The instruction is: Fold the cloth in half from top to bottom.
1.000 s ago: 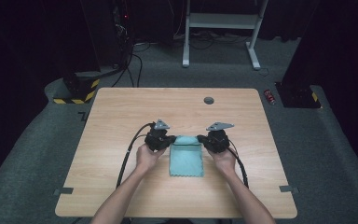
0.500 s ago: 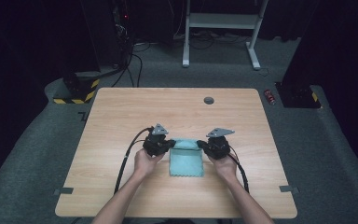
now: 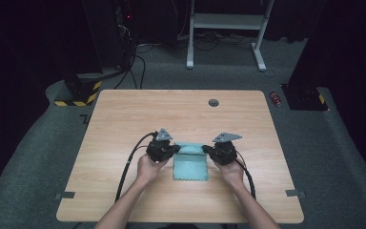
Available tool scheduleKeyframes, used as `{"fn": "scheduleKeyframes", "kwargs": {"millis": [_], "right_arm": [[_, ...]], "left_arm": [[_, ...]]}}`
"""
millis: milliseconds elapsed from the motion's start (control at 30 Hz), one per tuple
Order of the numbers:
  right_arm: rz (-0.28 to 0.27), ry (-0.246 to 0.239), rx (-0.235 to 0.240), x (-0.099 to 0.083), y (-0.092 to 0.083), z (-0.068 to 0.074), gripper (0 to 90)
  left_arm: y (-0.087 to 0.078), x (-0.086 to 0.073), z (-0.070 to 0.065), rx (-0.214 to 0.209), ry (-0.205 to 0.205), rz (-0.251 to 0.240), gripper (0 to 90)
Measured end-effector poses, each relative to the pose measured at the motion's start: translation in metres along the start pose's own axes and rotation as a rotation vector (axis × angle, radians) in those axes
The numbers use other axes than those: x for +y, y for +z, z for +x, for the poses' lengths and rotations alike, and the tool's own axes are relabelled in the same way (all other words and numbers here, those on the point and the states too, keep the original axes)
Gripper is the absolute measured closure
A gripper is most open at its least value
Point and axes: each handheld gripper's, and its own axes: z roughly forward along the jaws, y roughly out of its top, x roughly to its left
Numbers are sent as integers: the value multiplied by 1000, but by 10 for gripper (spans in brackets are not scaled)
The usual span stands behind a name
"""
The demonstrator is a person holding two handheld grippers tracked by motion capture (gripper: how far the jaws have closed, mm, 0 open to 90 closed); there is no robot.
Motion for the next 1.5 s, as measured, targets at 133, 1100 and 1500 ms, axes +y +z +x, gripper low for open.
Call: {"fn": "scheduleKeyframes", "kwargs": {"millis": [133, 1100, 1500], "right_arm": [[5, -5, 9, -3, 0, 1, 893], [4, -14, 38, -16, -8, 11, 893], [13, -37, 44, -25, -12, 21, 893]], "left_arm": [[-2, -6, -2, -7, -5, 4, 884], [-10, -19, -15, -35, 12, 0, 883], [-13, -28, -21, -39, 27, 11, 882]]}}
